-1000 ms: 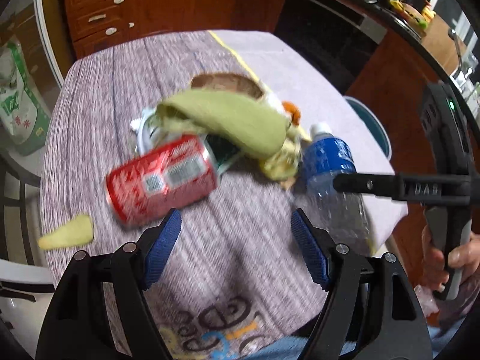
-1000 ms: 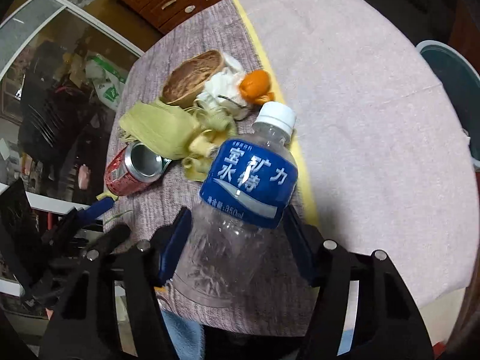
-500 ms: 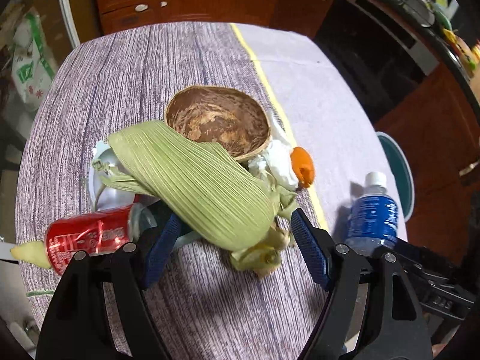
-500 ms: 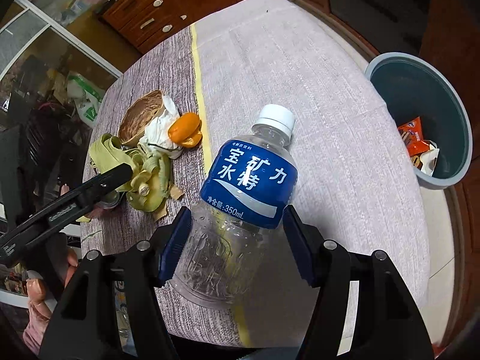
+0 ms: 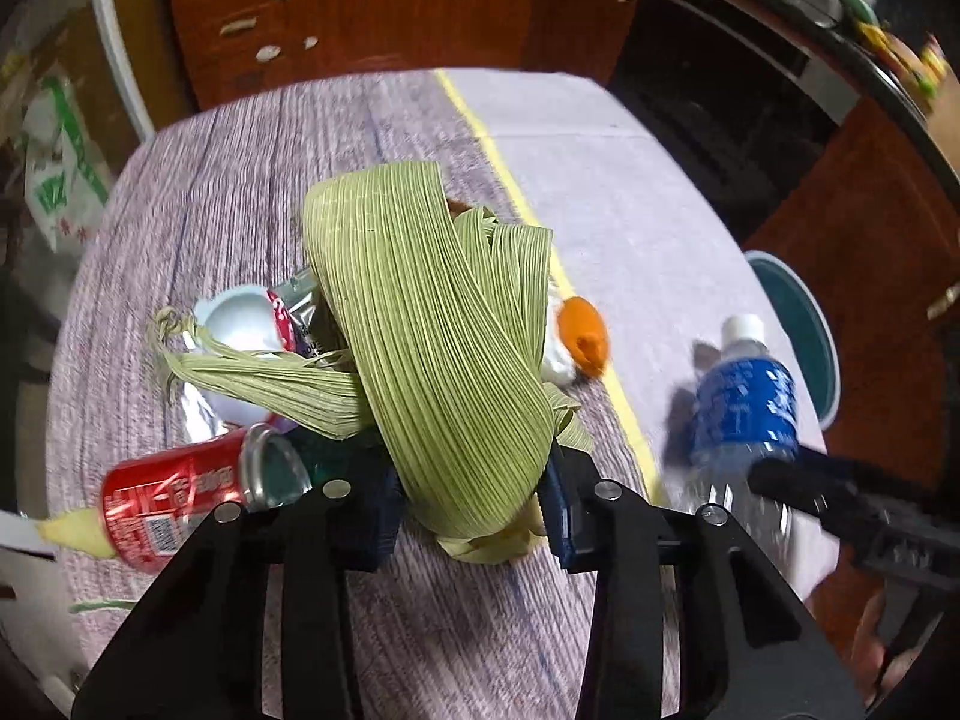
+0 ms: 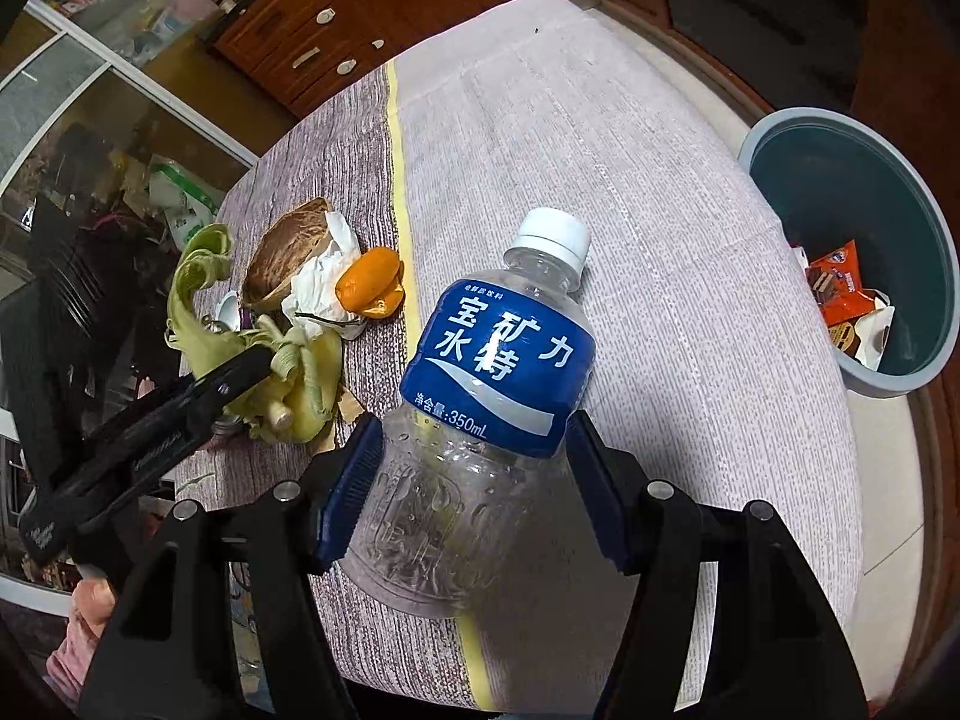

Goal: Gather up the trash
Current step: 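Grasp the green corn husks with the left tool, then carry the corn husks in the left tool while the right tool carries the bottle to the bin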

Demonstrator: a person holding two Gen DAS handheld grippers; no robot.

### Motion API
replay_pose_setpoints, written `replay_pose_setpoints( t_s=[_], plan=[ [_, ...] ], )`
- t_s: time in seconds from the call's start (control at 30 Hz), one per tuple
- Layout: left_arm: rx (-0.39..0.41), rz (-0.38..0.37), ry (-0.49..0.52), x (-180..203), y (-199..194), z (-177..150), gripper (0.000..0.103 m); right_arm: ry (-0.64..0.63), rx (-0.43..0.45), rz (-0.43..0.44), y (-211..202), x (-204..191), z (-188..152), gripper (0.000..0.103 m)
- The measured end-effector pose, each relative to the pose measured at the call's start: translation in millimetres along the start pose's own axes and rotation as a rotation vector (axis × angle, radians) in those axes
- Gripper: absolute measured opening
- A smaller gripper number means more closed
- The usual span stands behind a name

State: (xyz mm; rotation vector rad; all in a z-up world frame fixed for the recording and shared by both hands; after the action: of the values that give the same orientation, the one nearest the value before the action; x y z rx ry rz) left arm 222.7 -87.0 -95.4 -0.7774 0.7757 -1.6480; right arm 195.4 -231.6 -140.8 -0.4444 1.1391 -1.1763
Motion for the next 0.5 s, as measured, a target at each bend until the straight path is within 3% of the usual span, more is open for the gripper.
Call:
replay_pose_setpoints(
  t_s=[0.23, 0.27, 0.3, 0.33, 0.43, 0.47, 0.5],
  plan=[
    [0.084, -0.037, 0.081, 9, -50, 14, 0.039, 0.033, 0.051, 0.016, -25, 3, 6, 0.057],
    [0.094, -0.043, 0.089, 9, -52, 20, 0.039, 0.034, 0.064, 0.017, -31, 4, 8, 0.045],
    [0.110, -0.051, 0.101, 11, -60, 23, 0.039, 0.032, 0.076, 0.017, -36, 4, 10, 0.017],
    [0.124, -0.056, 0.111, 14, -66, 26, 0.039, 0.034, 0.084, 0.024, -41, 5, 13, 0.002],
    [0.146, -0.069, 0.138, 26, -73, 31, 0.039, 0.004, 0.088, -0.020, -49, 8, 14, 0.007],
    [0.143, -0.073, 0.140, 29, -72, 31, 0.039, -0.014, 0.073, -0.027, -46, 8, 12, 0.012],
    [0.133, -0.076, 0.142, 31, -68, 30, 0.039, -0.008, 0.055, -0.019, -40, 11, 8, 0.027]
  ],
)
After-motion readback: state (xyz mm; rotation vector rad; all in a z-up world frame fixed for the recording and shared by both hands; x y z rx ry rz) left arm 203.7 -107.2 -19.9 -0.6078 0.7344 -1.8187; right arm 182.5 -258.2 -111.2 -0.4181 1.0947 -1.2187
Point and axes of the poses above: each gripper's, at about its wrist camera, not at the fingertips, and y roughly the way its jaws point, x to its right, z to its top, the point moved 7 cm from there along y, roughly the way its jaws point, and after that the axes turned 7 degrees about x, right-handed, at the moved point
